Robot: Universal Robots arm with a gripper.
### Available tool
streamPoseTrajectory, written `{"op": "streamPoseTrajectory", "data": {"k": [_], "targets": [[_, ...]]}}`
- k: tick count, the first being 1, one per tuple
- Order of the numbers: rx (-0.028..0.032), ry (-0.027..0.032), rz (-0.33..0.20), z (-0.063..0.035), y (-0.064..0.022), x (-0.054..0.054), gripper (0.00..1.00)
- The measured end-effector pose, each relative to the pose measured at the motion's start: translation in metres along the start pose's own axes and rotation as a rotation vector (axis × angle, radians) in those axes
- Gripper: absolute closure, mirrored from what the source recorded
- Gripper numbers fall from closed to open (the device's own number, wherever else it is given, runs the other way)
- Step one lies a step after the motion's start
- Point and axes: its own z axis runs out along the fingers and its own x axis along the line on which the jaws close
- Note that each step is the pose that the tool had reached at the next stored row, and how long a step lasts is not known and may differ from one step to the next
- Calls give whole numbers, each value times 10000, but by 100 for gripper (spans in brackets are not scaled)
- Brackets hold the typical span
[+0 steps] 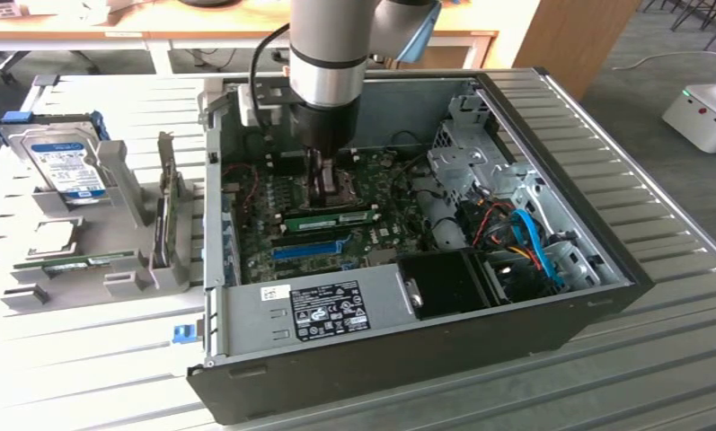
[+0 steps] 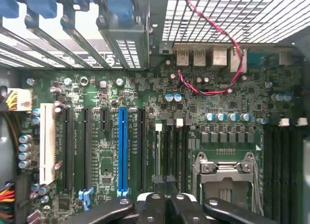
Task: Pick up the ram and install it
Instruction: 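Press down the ram until it locks into place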
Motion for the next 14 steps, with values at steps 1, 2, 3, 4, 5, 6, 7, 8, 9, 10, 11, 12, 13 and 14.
{"op": "streamPoseTrajectory", "data": {"k": [1, 2, 3, 4, 5, 6, 7, 8, 9, 10, 11, 12, 13, 14], "targets": [[0, 0, -1, -22, 0, 0, 89], [0, 0, 0, -45, 1, 0, 89], [0, 0, 0, -67, 1, -1, 89], [-1, 1, -1, -87, 2, -1, 89], [0, 1, -1, -106, 2, -1, 89], [-1, 1, -1, -126, 2, -2, 89], [0, 0, -1, -144, 3, -2, 89], [0, 0, -1, -161, 3, -2, 89], [0, 0, -1, -179, 3, -3, 89], [-1, 0, 0, -197, 4, -3, 89], [-1, 0, -1, -214, 4, -3, 89], [-1, 0, -1, -231, 5, -3, 89], [-1, 1, 0, -245, 5, -4, 89], [-1, 1, -1, -256, 5, -4, 89]]}}
